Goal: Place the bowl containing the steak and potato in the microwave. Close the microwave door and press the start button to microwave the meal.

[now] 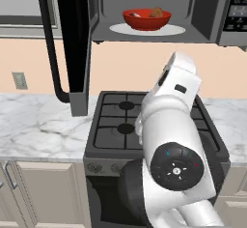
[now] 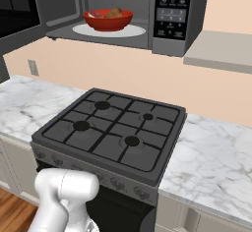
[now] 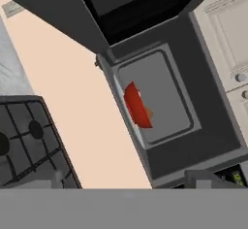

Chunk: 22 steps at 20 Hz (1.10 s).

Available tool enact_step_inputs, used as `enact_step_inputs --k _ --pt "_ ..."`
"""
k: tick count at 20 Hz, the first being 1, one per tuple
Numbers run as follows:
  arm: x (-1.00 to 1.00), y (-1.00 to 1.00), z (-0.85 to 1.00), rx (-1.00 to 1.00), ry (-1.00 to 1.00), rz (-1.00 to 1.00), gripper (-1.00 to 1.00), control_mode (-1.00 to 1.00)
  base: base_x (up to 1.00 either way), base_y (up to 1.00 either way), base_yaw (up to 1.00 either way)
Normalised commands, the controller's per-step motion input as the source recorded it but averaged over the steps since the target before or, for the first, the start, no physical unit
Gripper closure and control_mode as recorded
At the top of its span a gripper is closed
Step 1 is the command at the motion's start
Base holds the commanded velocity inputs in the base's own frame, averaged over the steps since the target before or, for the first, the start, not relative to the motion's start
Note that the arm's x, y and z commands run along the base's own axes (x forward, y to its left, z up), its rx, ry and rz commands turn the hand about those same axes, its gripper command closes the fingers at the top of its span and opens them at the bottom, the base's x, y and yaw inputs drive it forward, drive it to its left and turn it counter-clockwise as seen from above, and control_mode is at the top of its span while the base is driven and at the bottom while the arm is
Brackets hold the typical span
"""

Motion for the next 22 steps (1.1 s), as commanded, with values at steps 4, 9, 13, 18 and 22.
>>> enact_step_inputs --k 4,9,13,18,22 --pt "-0.76 0.49 0.0 -0.2 -0.26 0.02 -1.0 -1.0 0.0 0.0 0.0" --pt "-0.66 0.64 0.0 -0.18 -0.22 0.01 -1.0 -1.0 0.0 0.0 0.0" --pt "-0.46 0.69 0.0 -0.15 -0.09 0.0 -1.0 -1.0 0.0 0.0 0.0" --pt "-0.13 0.77 0.0 -0.18 -0.04 0.0 -1.0 -1.0 0.0 0.0 0.0" --pt "0.0 0.7 0.0 -0.19 0.0 0.0 -1.0 -1.0 0.0 0.0 0.0"
